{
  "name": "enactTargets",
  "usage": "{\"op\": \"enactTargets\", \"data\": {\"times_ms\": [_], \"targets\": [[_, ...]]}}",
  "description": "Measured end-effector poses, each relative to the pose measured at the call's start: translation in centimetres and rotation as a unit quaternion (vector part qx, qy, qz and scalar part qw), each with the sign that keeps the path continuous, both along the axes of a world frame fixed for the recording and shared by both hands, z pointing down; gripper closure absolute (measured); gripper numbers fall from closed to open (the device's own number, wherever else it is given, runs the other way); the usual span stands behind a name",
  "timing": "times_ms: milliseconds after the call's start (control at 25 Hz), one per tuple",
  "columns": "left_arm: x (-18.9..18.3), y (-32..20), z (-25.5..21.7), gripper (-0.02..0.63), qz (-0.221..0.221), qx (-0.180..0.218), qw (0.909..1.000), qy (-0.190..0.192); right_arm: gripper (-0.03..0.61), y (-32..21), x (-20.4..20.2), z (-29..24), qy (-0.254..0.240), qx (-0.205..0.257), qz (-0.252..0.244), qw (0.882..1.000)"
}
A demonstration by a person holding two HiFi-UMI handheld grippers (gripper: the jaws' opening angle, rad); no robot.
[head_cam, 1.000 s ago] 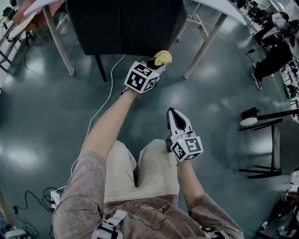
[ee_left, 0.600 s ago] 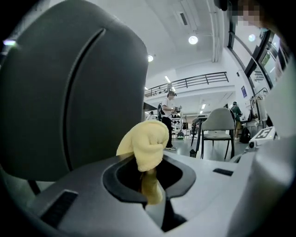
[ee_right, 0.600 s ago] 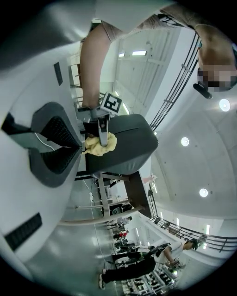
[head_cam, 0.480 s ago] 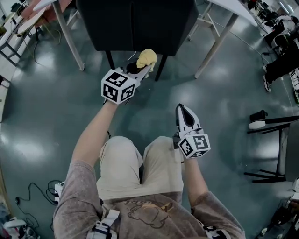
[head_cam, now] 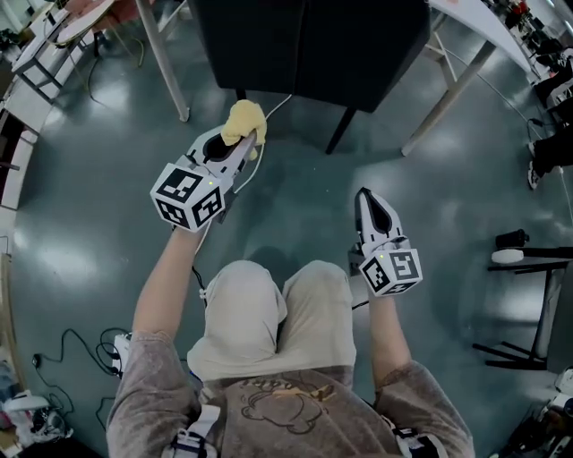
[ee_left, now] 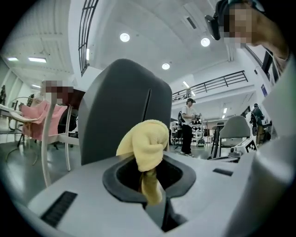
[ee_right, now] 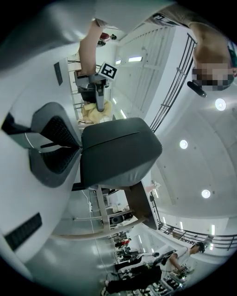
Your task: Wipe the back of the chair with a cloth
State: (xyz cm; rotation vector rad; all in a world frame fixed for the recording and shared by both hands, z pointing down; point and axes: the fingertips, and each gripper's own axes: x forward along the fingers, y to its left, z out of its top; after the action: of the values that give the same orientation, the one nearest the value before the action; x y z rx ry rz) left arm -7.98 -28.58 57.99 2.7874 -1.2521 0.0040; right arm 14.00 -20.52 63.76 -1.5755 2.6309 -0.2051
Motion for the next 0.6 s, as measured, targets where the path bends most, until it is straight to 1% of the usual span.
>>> {"op": "enactTargets", "data": {"times_ms": [120, 240, 400, 480, 600], "targets": [[-0.1, -0.6, -3.4, 0.546, 0.008, 0.006, 0.9999, 0.003, 0.552, -1.9, -1.2, -3.1, 0.004, 0.001, -0.010, 1.000], [-0.3, -0.4, -7.9, 0.546, 0.017, -0.004, 0.9999, 0.001, 0.552, -2.7, -3.0, -8.3, 0.003, -0.010, -0.022, 1.000], [-0.7, 0.3, -15.6, 0.546, 0.031, -0.019, 0.9993, -0.001, 0.552, -3.1, -5.3, -17.0, 0.011, -0.022, -0.038, 0.999], [-0.9, 0.7, -19.7, 0.546, 0.032, -0.025, 0.9992, 0.000, 0.552, -3.2, -5.6, -21.2, 0.008, -0.031, -0.038, 0.999], [-1.5, 1.8, -26.2, 0.546, 0.028, -0.038, 0.9989, 0.007, 0.552, -2.9, -5.0, -27.6, 0.003, -0.051, -0.022, 0.998]]}}
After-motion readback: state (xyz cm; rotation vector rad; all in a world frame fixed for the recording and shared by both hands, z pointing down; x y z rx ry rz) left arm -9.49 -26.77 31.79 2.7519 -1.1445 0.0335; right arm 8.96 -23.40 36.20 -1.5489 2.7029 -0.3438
